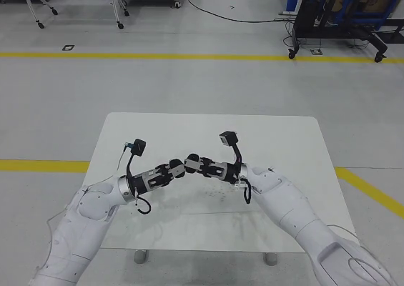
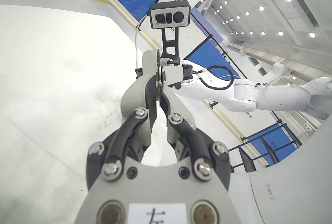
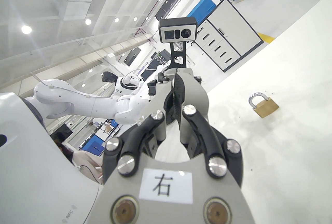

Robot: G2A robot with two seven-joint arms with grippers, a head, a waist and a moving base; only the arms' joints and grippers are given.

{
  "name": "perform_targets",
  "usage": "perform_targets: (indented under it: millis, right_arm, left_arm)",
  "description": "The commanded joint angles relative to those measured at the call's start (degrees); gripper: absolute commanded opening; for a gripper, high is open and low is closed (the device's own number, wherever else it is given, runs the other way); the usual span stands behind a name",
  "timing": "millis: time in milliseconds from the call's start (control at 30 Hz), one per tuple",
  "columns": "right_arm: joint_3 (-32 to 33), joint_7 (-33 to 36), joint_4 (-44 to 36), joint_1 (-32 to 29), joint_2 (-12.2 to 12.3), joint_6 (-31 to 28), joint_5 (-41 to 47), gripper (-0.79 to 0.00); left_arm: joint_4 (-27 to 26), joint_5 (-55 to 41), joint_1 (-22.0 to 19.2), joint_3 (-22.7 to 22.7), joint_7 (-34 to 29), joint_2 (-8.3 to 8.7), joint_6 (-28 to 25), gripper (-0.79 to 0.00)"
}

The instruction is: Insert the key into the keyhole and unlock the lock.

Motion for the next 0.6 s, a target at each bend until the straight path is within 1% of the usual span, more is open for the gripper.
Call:
perform_targets:
  millis: [0, 67, 100, 133, 167, 267, 300, 367, 567]
  right_arm:
    - [0.1, 0.0, -0.1, -0.1, 0.0, 0.0, -0.2, -0.785]
    - [0.3, 0.0, -0.1, -0.2, 0.0, 0.0, -0.4, -0.785]
    - [0.4, 0.0, -0.1, -0.2, 0.0, 0.0, -0.6, -0.693]
    - [0.5, 0.0, -0.2, -0.3, 0.0, 0.0, -0.7, -0.385]
    - [0.6, 0.0, -0.2, -0.4, 0.0, 0.0, -0.8, 0.0]
    - [1.3, 0.0, -0.6, -0.7, 0.1, 0.0, -1.0, 0.0]
    - [2.4, -0.2, -0.4, -0.7, 0.3, 0.0, -1.3, 0.0]
    - [2.9, -0.3, -0.3, -0.6, 0.4, 0.0, -1.8, 0.0]
    - [2.9, -0.3, -0.3, -0.6, 0.4, 0.0, -1.8, 0.0]
  left_arm:
    - [0.0, 0.2, 0.0, 0.0, 0.4, 0.06, 0.1, -0.785]
    - [0.0, 0.5, 0.0, 0.0, 0.8, 0.12, 0.3, -0.785]
    - [0.0, 0.5, 0.1, -0.1, 1.0, 0.15, 0.4, -0.785]
    - [0.0, 0.6, 0.1, -0.1, 1.2, 0.19, 0.4, -0.785]
    - [0.0, 0.5, 0.1, -0.1, 1.3, 0.23, 0.5, -0.785]
    - [0.0, -0.1, 0.1, -0.6, 1.8, 0.39, 0.3, -0.785]
    - [0.1, -0.4, 0.2, -0.9, 1.8, 0.48, 0.3, -0.785]
    - [0.4, -0.5, 0.2, -2.2, 2.6, 0.73, 1.1, -0.785]
    - [0.4, -0.5, 0.2, -2.2, 2.6, 0.73, 1.1, -0.785]
